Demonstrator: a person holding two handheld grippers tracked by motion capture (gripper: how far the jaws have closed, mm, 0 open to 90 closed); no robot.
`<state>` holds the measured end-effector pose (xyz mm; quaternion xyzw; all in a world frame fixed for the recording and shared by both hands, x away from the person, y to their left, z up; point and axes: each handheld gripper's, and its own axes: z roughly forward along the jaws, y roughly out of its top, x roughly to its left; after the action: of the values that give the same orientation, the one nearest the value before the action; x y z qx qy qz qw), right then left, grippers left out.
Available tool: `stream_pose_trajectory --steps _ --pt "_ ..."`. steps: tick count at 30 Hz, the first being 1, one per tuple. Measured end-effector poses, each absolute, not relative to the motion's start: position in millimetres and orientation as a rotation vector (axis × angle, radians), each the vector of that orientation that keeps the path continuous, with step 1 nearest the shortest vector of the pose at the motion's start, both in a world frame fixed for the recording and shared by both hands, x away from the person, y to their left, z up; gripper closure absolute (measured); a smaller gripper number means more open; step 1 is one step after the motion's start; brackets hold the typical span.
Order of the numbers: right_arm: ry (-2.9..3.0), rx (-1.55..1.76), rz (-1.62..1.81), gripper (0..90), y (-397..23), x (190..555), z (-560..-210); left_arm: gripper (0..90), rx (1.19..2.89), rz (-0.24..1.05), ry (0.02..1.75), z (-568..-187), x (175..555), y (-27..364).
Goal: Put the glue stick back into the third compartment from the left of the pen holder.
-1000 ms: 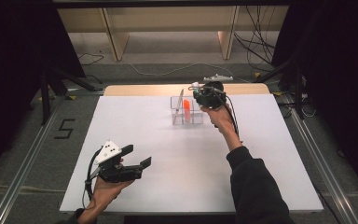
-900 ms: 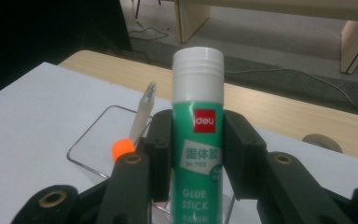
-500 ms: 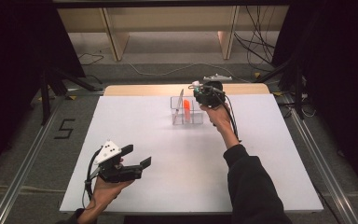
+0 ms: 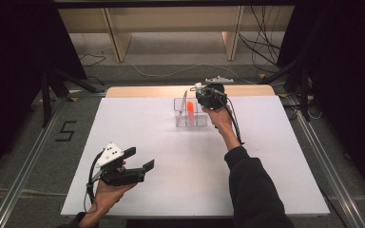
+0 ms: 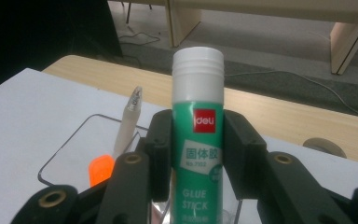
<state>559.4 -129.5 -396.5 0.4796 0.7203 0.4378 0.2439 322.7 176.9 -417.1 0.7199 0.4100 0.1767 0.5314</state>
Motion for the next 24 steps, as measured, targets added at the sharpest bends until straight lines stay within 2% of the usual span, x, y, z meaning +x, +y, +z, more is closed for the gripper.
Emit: stream_pose_trajectory --steps 24 --pt "1.953 1.32 1.188 65.8 -125.9 565.4 -407.1 15.1 1.715 0.418 0.975 -416.7 322.5 177.0"
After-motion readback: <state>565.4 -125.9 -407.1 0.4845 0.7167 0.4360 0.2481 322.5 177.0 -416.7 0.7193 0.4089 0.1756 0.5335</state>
